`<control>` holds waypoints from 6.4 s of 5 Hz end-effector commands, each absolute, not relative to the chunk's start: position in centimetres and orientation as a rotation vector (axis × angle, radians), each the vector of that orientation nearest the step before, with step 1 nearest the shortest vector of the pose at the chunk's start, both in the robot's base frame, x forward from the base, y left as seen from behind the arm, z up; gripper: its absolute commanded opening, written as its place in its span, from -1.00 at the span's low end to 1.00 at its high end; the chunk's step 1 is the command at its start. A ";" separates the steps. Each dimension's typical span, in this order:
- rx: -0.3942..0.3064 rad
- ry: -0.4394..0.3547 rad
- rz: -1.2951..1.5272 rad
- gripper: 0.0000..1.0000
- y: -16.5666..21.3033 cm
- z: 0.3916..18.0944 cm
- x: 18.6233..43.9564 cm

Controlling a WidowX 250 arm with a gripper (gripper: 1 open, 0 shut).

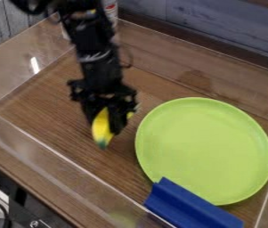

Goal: Put the banana in the green plate

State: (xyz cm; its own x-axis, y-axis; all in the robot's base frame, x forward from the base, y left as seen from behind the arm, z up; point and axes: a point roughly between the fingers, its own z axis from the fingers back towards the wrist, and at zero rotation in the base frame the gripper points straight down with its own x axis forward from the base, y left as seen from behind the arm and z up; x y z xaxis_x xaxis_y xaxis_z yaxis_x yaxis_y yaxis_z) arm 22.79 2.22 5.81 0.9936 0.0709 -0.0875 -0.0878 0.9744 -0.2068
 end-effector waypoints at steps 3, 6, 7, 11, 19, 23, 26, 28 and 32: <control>-0.232 0.024 -0.023 -1.00 -10.4 7.1 26.1; -0.222 -0.016 -0.024 -1.00 -4.9 7.1 26.6; -0.221 -0.018 -0.049 -1.00 -8.4 6.5 26.5; -0.211 -0.033 -0.063 -1.00 -6.0 6.2 26.9; -0.226 -0.043 -0.127 1.00 -11.6 9.6 27.5; -0.206 -0.069 -0.147 1.00 -11.0 12.3 26.2; -0.174 -0.051 -0.172 1.00 -11.8 9.9 26.0; -0.175 -0.077 -0.156 1.00 -10.6 10.9 26.2; -0.175 -0.038 -0.157 1.00 -10.1 9.8 26.1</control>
State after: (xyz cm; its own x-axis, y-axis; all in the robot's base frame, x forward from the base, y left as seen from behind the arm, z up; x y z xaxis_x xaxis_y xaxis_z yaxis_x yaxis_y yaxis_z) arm 25.81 -10.23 9.04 0.9862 -0.1634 0.0258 0.1654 0.9723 -0.1649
